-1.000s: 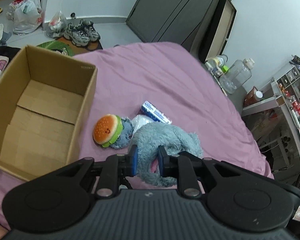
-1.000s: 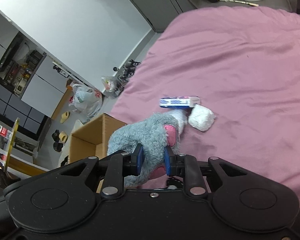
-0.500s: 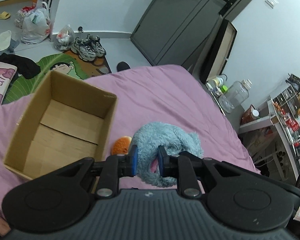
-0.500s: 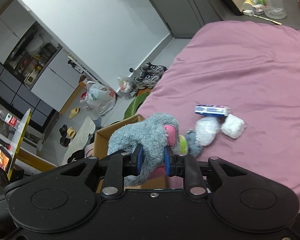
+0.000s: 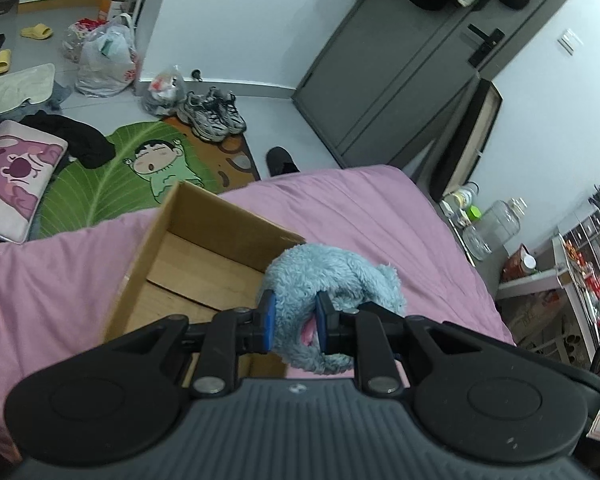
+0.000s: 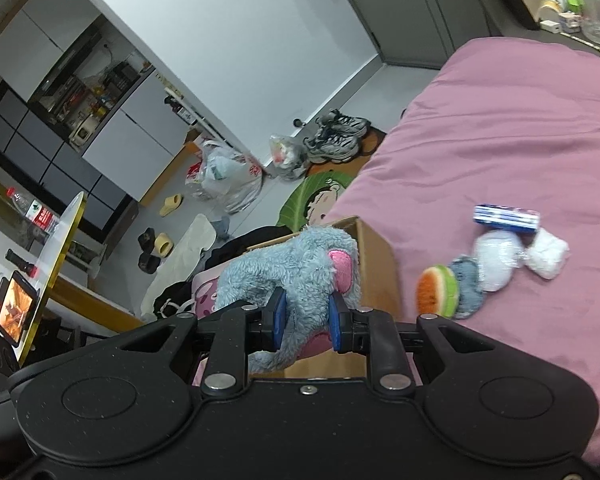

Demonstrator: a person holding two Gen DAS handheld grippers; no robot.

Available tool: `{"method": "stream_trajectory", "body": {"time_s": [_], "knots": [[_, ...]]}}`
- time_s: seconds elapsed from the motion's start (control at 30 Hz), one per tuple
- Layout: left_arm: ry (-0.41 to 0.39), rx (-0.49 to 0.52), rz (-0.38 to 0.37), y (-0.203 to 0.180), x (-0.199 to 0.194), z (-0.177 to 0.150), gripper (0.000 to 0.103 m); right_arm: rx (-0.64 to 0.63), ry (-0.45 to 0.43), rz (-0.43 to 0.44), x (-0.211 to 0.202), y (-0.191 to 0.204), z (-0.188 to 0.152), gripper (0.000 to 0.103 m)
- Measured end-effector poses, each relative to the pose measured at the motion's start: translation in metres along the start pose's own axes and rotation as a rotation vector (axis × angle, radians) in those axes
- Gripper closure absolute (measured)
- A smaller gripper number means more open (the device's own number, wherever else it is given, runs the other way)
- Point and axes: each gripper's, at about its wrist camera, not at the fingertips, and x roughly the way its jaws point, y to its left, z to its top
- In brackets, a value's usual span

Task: Organize soft objects
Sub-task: 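Lift the grey plush mouse with both grippers and carry it over the cardboard box, then lower the mouse into the box and open both grippers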

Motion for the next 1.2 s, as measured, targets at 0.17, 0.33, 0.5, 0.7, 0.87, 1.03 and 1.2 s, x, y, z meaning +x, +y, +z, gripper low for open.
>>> {"method": "stream_trajectory", "body": {"time_s": [0.17,0.33,0.5,0.7,0.87,1.03,1.2], "knots": [[-0.003,-0.024,0.018,0.017,0.002,0.01,0.084,0.002,0.02,0.012,0.017,0.011,0.0,0.081],[0.01,-0.047,0.041,0.032,0.008,0.018,0.084,0.005,0.053,0.016,0.035,0.019,0.001,0.081],[0.028,-0.074,0.056,0.046,0.019,0.026,0.084,0.001,0.084,0.009,0.052,0.023,0.006,0.081],[0.06,-0.096,0.078,0.054,0.041,0.036,0.084,0.014,0.122,-0.003,0.074,0.019,0.011,0.081],[0.096,-0.12,0.105,0.06,0.06,0.043,0.084,0.016,0.175,-0.014,0.094,0.013,0.017,0.08],[0.133,-0.139,0.146,0.067,0.079,0.049,0.084,0.022,0.233,-0.018,0.111,0.009,0.021,0.08],[0.148,-0.143,0.178,0.07,0.089,0.056,0.084,0.023,0.271,-0.017,0.122,0.007,0.023,0.08]]}}
